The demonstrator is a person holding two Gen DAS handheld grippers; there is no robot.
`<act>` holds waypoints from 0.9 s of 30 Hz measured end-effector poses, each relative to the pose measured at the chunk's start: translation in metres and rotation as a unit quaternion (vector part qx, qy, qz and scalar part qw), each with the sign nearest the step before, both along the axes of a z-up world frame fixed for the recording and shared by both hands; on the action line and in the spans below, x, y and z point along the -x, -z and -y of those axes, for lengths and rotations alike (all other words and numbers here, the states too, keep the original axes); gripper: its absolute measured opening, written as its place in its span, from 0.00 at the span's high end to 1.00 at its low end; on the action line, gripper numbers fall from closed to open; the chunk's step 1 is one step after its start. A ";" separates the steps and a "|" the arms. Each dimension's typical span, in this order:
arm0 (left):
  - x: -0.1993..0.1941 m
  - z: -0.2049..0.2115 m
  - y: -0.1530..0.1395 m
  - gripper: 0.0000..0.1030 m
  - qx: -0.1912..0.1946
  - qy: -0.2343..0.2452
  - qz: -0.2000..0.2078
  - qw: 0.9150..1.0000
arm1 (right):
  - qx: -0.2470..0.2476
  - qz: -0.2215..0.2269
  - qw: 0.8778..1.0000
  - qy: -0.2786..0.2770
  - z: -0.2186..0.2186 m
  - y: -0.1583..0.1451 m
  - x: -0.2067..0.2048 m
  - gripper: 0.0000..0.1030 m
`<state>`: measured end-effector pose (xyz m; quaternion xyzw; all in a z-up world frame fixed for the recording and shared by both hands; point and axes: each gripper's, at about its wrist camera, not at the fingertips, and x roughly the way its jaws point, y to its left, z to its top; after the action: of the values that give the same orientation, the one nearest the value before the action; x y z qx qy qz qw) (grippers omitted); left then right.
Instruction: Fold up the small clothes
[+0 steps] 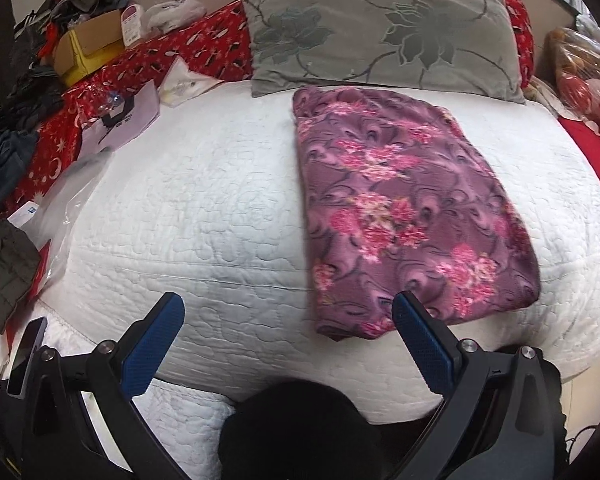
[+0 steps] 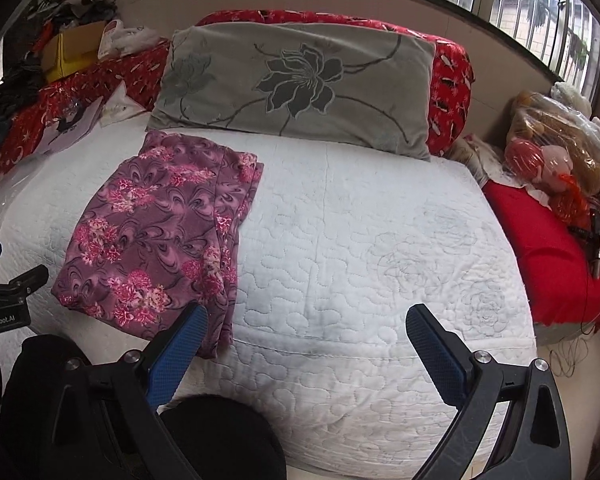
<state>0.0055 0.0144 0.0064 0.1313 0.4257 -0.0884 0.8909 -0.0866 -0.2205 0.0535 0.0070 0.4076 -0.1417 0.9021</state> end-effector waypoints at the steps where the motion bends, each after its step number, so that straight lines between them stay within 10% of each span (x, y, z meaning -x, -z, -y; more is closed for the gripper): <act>1: 0.002 0.002 -0.001 0.00 -0.001 0.002 0.002 1.000 | -0.001 0.001 1.000 0.000 0.000 0.000 0.002 0.03; 27: 0.024 0.022 -0.014 0.00 0.026 0.059 -0.007 0.998 | -0.016 0.009 1.000 0.007 0.007 -0.005 0.009 0.03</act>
<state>-0.0180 -0.0075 0.0208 0.1321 0.4206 -0.1531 0.8844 -0.0951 -0.2274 0.0581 0.0259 0.4016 -0.1411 0.9045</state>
